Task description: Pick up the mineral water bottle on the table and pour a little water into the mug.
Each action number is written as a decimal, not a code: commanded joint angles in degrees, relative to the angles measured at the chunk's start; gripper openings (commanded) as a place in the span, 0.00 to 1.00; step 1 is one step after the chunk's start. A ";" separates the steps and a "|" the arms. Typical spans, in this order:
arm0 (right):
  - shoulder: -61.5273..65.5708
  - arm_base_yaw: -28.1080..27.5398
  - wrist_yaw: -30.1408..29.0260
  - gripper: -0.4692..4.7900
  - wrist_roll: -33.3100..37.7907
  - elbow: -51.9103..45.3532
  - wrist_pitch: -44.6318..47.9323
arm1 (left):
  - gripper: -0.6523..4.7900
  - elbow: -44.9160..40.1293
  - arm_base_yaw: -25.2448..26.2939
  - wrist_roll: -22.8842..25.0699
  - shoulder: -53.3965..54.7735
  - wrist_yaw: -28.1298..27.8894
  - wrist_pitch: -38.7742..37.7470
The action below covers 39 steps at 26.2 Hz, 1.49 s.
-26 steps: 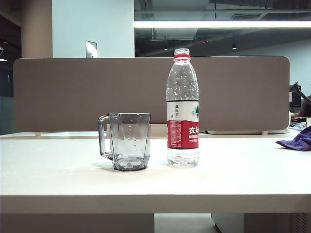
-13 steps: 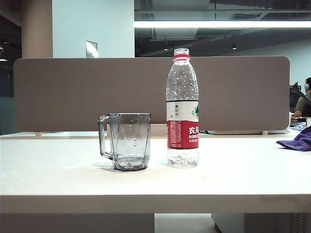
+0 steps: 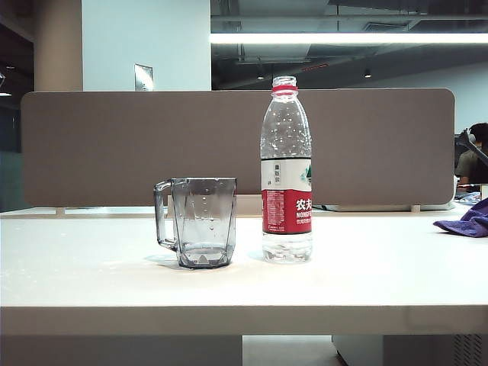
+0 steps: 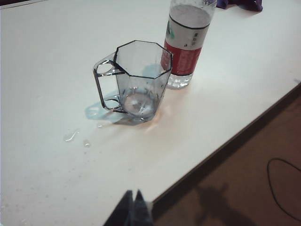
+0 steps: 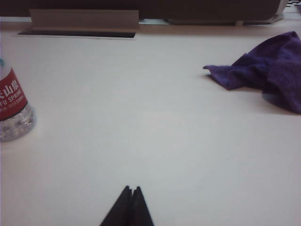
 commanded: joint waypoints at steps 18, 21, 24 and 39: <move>0.02 -0.02 0.13 0.09 0.48 -0.42 0.26 | 0.11 0.07 0.07 1.90 -1.81 0.02 1.03; 0.02 -0.02 0.11 0.09 0.48 -0.42 0.28 | 0.11 0.04 0.11 9.42 -2.58 -1.64 1.53; 0.02 -0.02 0.13 0.09 0.48 -0.42 0.26 | 0.11 -1.03 0.11 11.63 -4.87 -2.10 5.99; 0.02 -0.04 0.13 0.09 0.48 -0.42 0.26 | 0.11 -25.05 3.98 -15.58 -17.57 -26.40 43.08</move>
